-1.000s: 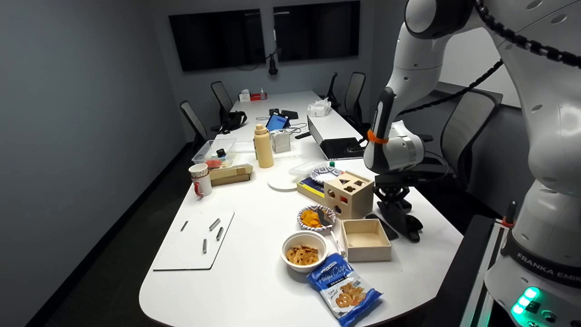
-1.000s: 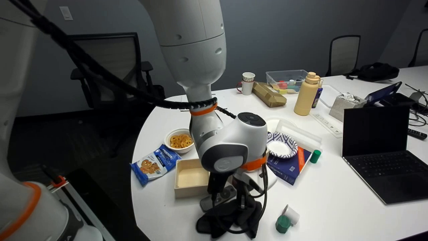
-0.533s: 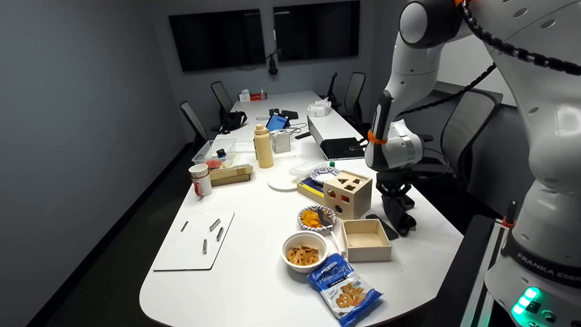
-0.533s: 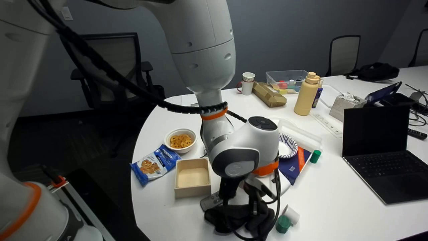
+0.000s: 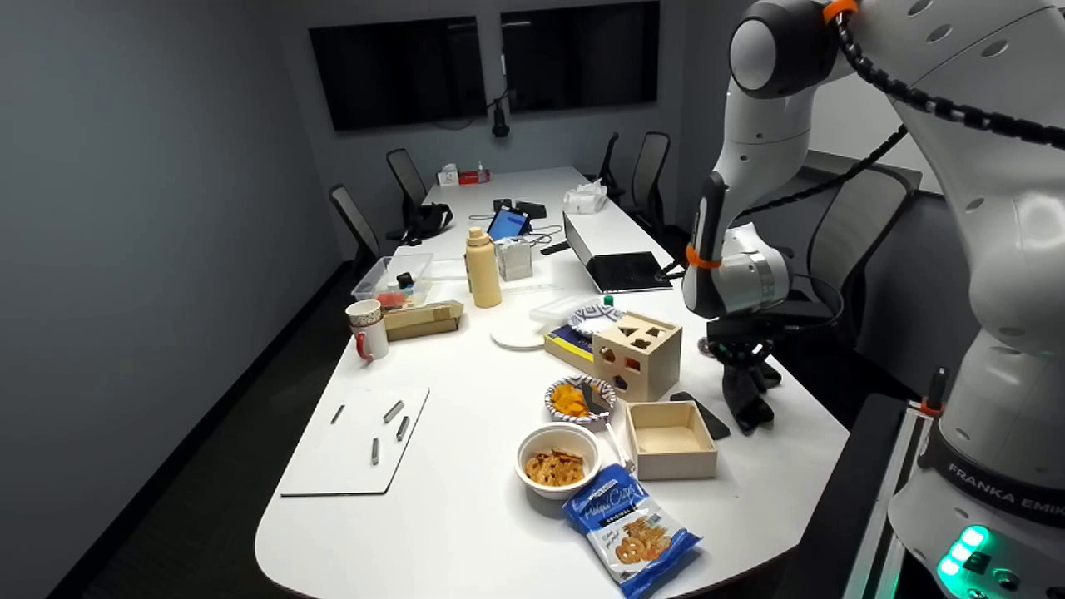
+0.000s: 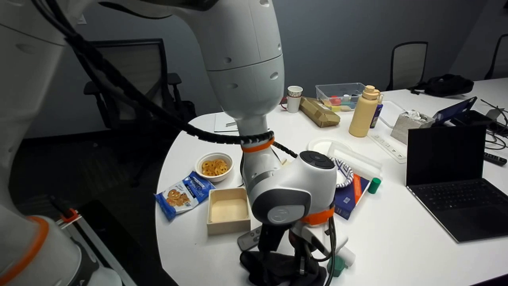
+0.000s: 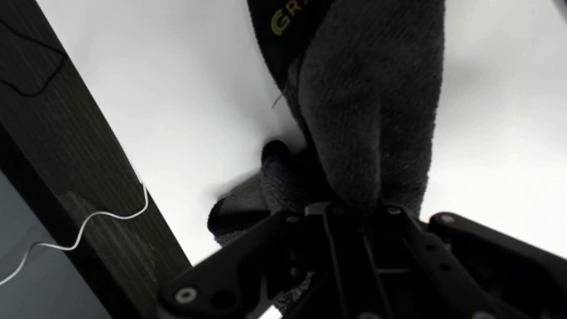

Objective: Use the towel to wipe the right side of the counter.

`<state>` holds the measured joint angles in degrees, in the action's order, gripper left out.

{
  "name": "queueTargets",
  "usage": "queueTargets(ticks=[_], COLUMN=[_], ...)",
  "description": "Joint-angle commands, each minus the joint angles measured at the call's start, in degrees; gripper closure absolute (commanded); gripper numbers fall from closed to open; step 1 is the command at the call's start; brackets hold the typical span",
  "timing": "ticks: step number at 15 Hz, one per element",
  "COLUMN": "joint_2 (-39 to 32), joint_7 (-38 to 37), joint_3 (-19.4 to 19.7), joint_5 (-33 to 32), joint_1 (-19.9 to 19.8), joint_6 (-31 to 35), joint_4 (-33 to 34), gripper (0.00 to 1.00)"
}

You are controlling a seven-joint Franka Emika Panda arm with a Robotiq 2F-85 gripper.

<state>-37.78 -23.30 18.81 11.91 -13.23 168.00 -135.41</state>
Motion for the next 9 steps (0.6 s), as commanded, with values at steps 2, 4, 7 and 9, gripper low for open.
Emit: queueTargets(ticks=[2,4,7,9], joint_2=[2.6,2.9,2.4,1.7], joint_7=[2.4,2.8,3.4,3.4], joint_3=[-2.0,-3.5,-7.0,-8.2], joint_5=[1.0,1.4,2.7,3.6], joint_1=[1.1,1.2,-0.6,-1.2], joint_6=[-1.8,-0.9,-0.3,-0.4], joint_4=[-3.4,-3.6,-2.2,-1.0], gripper=[0.98,0.98,0.98,0.98])
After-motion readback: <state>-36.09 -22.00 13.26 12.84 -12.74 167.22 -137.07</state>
